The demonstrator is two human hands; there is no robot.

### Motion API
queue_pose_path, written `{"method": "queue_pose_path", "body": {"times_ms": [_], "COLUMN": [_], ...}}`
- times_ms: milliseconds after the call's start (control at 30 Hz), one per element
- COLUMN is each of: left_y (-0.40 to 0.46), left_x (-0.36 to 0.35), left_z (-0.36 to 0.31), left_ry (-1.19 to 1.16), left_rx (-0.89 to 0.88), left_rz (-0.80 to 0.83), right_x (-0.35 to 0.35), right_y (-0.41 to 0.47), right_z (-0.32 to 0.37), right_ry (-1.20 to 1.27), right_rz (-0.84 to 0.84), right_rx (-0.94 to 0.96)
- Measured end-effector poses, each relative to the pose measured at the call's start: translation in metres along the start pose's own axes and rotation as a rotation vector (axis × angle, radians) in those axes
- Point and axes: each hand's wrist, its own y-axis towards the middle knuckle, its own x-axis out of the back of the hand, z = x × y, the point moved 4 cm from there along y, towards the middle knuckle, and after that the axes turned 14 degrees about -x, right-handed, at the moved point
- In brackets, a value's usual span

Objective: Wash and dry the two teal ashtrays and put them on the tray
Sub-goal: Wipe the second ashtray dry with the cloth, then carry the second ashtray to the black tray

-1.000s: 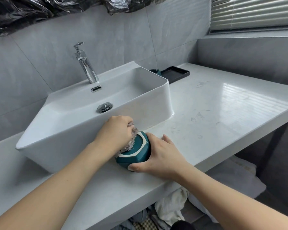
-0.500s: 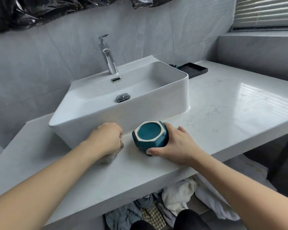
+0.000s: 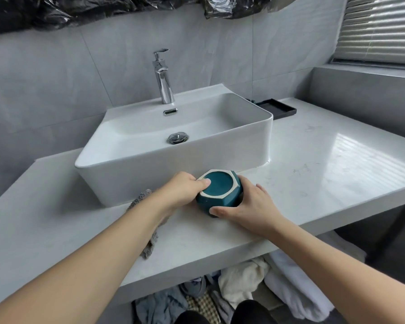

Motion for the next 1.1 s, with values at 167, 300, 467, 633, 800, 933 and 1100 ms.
{"method": "queue_pose_path", "body": {"times_ms": [167, 300, 467, 633, 800, 933, 1100], "left_y": [-0.008, -0.022, -0.05, -0.063, -0.032, 0.036, 0.116], "left_x": [-0.002, 0.003, 0.019, 0.051, 0.088, 0.12, 0.152], "left_z": [-0.013, -0.03, -0.056, -0.084, -0.114, -0.135, -0.157], "left_ry": [-0.283, -0.559, -0.638, -0.591, -0.602, -0.468, -0.275], "left_rx": [-0.127, -0.145, -0.234, -0.385, -0.562, -0.65, -0.647], "left_rz": [-0.072, -0.09, -0.157, -0.187, -0.042, 0.147, 0.19], "right_x": [0.012, 0.03, 0.056, 0.102, 0.143, 0.163, 0.184], "right_y": [-0.007, -0.014, -0.025, -0.032, 0.015, 0.092, 0.172], "right_z": [0.007, 0.025, 0.047, 0.077, 0.102, 0.12, 0.139], "right_ry": [0.34, 0.314, 0.357, 0.604, 0.582, 0.493, 0.289], "right_rz": [-0.006, -0.039, 0.112, 0.457, 0.547, 0.578, 0.606], "right_rx": [0.084, 0.166, 0.061, -0.059, 0.11, 0.148, 0.092]}}
